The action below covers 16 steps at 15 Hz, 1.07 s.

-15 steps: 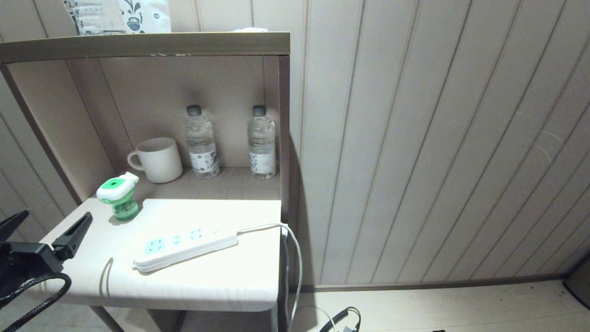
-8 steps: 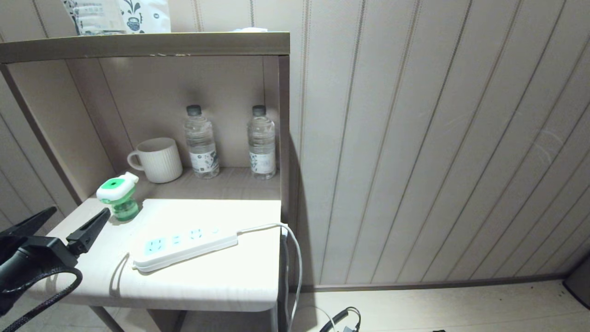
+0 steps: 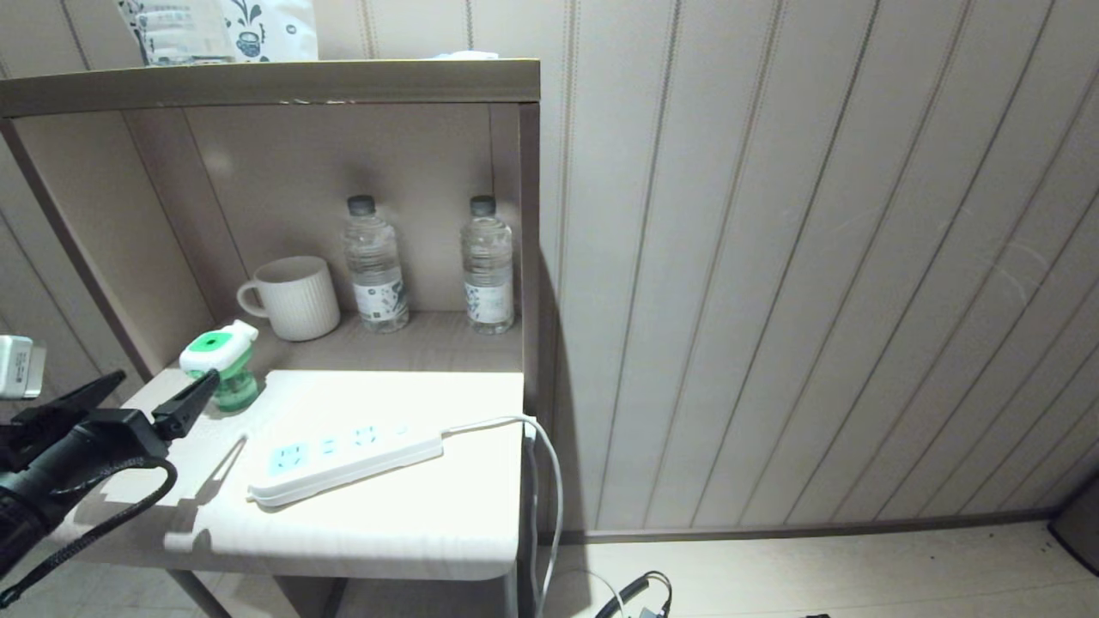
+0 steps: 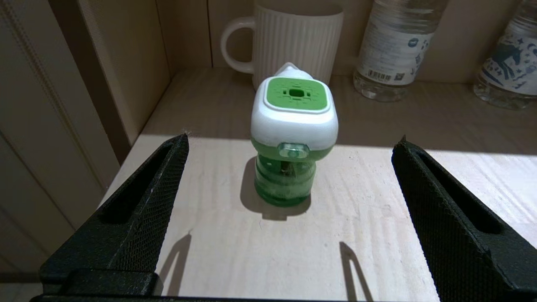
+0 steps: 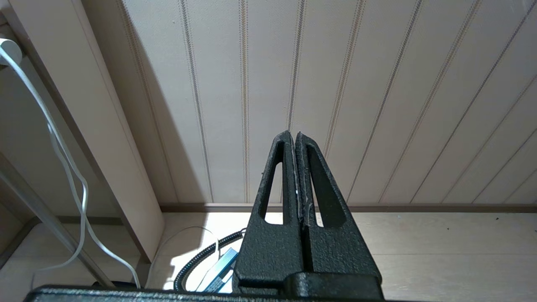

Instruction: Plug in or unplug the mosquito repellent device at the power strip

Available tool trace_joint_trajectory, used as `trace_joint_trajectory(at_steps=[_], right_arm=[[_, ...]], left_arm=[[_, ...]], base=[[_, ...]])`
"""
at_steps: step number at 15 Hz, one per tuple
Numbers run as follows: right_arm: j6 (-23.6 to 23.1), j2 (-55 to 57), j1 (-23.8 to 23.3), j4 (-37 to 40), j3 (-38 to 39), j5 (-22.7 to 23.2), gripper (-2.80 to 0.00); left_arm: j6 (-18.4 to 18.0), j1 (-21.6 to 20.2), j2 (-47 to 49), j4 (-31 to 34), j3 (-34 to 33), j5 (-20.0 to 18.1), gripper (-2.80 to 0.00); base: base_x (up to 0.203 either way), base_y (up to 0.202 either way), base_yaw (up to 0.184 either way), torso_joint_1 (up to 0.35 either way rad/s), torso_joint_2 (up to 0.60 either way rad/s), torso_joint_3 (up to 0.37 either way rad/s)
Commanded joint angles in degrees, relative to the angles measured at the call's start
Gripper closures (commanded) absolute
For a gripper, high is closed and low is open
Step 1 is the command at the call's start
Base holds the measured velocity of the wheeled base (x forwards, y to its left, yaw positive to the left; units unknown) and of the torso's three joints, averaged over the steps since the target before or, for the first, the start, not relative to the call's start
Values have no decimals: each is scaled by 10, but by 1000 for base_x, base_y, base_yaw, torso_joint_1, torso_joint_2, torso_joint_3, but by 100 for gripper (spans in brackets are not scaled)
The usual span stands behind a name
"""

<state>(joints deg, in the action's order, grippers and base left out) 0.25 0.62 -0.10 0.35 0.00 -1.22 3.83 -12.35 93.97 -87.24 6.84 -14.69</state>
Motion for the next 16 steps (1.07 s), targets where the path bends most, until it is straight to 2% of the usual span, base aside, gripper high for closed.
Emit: trace_joint_trajectory(at_steps=[1,10,16], right_arm=[[0,0,0,0,0,0,0],[0,0,0,0,0,0,0],[0,0,0,0,0,0,0]], left_arm=[[-1,0,35,-27,22,0,-280],[-3,2,77,-27,72,0,-280],[-5,30,98,-27,101,12,-280]], base=[[0,0,0,0,0,0],[0,0,0,0,0,0],[0,0,0,0,0,0]])
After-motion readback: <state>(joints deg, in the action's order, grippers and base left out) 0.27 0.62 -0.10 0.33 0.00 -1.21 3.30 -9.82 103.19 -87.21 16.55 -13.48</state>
